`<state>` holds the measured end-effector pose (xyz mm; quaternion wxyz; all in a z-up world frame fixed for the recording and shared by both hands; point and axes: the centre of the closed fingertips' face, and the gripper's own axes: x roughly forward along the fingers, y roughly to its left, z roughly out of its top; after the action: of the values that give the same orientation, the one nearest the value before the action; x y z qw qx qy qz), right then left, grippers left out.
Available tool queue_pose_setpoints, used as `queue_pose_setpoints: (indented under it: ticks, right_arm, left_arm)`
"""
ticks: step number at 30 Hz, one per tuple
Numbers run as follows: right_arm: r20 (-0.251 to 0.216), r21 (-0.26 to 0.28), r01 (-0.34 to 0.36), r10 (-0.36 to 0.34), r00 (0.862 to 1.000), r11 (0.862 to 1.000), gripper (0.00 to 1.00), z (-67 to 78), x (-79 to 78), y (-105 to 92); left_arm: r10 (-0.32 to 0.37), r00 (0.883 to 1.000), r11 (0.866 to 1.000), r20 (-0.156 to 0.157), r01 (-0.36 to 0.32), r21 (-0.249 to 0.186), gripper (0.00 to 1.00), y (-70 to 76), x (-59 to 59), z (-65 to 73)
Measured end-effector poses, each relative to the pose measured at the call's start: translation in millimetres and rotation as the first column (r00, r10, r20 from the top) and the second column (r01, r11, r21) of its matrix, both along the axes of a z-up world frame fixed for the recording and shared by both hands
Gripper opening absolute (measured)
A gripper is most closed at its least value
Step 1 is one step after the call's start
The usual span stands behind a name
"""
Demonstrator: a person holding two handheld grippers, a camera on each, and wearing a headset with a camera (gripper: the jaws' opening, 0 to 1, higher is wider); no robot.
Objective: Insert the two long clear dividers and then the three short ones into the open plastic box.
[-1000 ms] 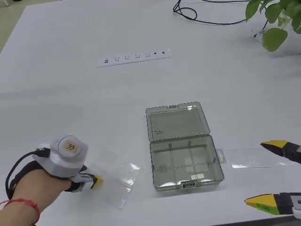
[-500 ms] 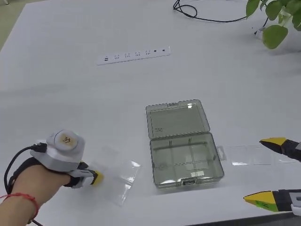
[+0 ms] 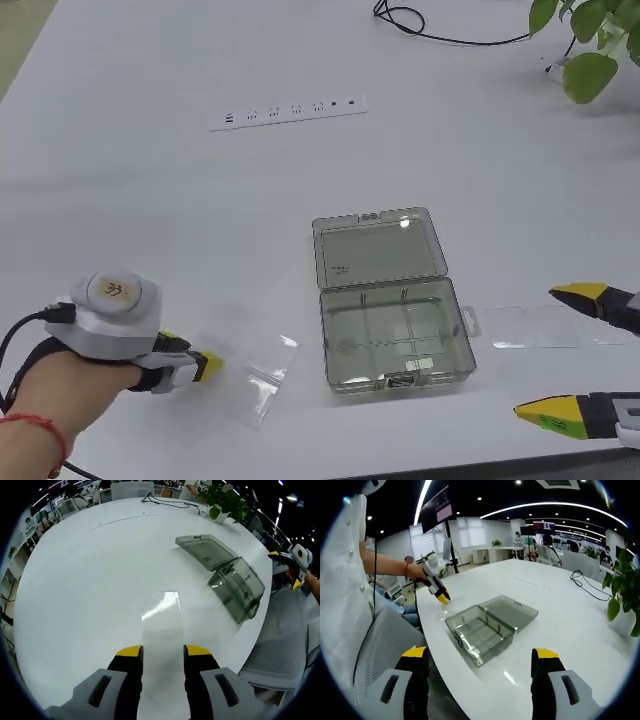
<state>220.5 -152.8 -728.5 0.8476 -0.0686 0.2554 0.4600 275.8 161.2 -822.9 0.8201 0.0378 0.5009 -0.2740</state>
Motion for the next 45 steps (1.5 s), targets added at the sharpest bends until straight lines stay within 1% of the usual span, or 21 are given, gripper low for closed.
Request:
queue_pose_setpoints:
  ticks: [1,6,9,10,11,13,15,19,20,22,24,25,26,29,31,33,34,35,37,40,45]
  right_arm:
    - [0.004,0.005,0.0,0.0,1.0,1.0,0.84,3.1,1.0,1.5]
    - [0.031,0.024,0.001,-0.002,1.0,1.0,0.82,16.8,6.2,8.9]
    - [0.052,0.041,0.0,-0.002,0.999,0.999,0.81,28.1,10.7,15.3]
    - [0.056,0.045,0.0,-0.003,0.998,0.999,0.81,30.5,11.6,16.7]
    - [0.065,0.052,-0.001,-0.003,0.998,0.999,0.81,35.4,13.2,19.4]
    - [0.075,0.065,0.002,-0.006,0.997,0.998,0.79,41.9,15.3,23.0]
    - [0.085,0.089,0.008,-0.015,0.996,0.996,0.78,50.1,17.9,28.4]
    - [0.101,0.125,0.021,-0.034,0.994,0.992,0.75,64.9,22.4,40.2]
    - [0.108,0.128,0.025,-0.039,0.993,0.992,0.75,68.4,23.6,43.6]
    - [0.112,0.139,0.029,-0.044,0.993,0.99,0.72,74.7,25.0,50.1]
    - [0.111,0.148,0.031,-0.047,0.993,0.988,0.7,79.3,25.5,56.0]
    - [0.116,0.165,0.035,-0.055,0.992,0.986,0.68,84.2,26.2,60.6]
    - [0.119,0.175,0.035,-0.057,0.991,0.984,0.67,86.4,26.4,62.6]
    - [0.111,0.199,0.053,-0.076,0.991,0.979,0.64,93.2,28.1,71.8]
    - [0.103,0.212,0.072,-0.095,0.99,0.975,0.62,93.3,30.4,73.1]
    - [0.078,0.21,0.093,-0.112,0.991,0.973,0.59,92.6,31.7,75.1]
    - [0.039,0.208,0.126,-0.137,0.99,0.97,0.58,90.3,32.5,75.6]
    - [0.032,0.218,0.136,-0.146,0.989,0.966,0.56,91.7,34.1,78.4]
    - [0.024,0.236,0.146,-0.156,0.987,0.961,0.51,94.2,33.8,82.4]
    - [-0.004,0.251,0.18,-0.185,0.983,0.951,0.45,94.4,34.4,88.7]
    - [-0.016,0.251,0.203,-0.205,0.979,0.947,0.34,94.0,34.7,96.3]
  left_arm:
    - [0.017,1.0,1.0,0.009,-0.016,-0.026,0.3,-2.7,0.5,5.3]
    - [0.044,0.998,0.994,0.049,-0.039,-0.1,0.3,-14.1,2.0,25.6]
    - [0.056,0.995,0.986,0.078,-0.043,-0.158,0.3,-25.8,3.2,41.0]
    - [0.056,0.995,0.985,0.084,-0.041,-0.166,0.3,-28.1,3.2,44.2]
    - [0.057,0.994,0.981,0.098,-0.038,-0.188,0.3,-33.5,3.6,50.3]
    - [0.068,0.992,0.974,0.107,-0.043,-0.221,0.3,-40.6,4.0,57.9]
    - [0.064,0.99,0.968,0.126,-0.031,-0.25,0.3,-50.0,3.8,67.0]
    - [0.075,0.985,0.947,0.155,-0.021,-0.32,0.3,-70.4,3.3,85.8]
    - [0.078,0.984,0.939,0.16,-0.018,-0.345,0.3,-77.4,2.5,91.2]
    - [0.077,0.982,0.928,0.173,-0.008,-0.373,0.3,-87.6,0.9,99.5]
    - [0.075,0.98,0.921,0.182,0.003,-0.391,0.3,-95.3,-0.5,105.2]
    - [0.076,0.979,0.912,0.189,0.008,-0.409,0.3,-101.1,-1.2,110.0]
    - [0.077,0.978,0.909,0.192,0.01,-0.416,0.3,-103.0,-1.3,111.7]
    - [0.073,0.977,0.891,0.201,0.027,-0.452,0.3,-117.6,-5.2,121.3]
    - [0.061,0.976,0.885,0.209,0.044,-0.464,0.3,-126.1,-8.7,125.7]
    - [0.06,0.975,0.879,0.216,0.051,-0.474,0.3,-131.0,-10.1,129.1]
    - [0.063,0.974,0.871,0.22,0.054,-0.488,0.3,-135.4,-11.1,132.6]
    - [0.064,0.973,0.862,0.222,0.058,-0.503,0.3,-140.2,-12.4,135.8]
    - [0.064,0.972,0.856,0.225,0.062,-0.513,0.3,-146.1,-14.3,138.8]
    - [0.052,0.968,0.85,0.244,0.086,-0.52,0.3,-157.9,-19.0,144.2]
    - [0.04,0.964,0.837,0.262,0.111,-0.536,0.3,-171.1,-21.8,150.0]
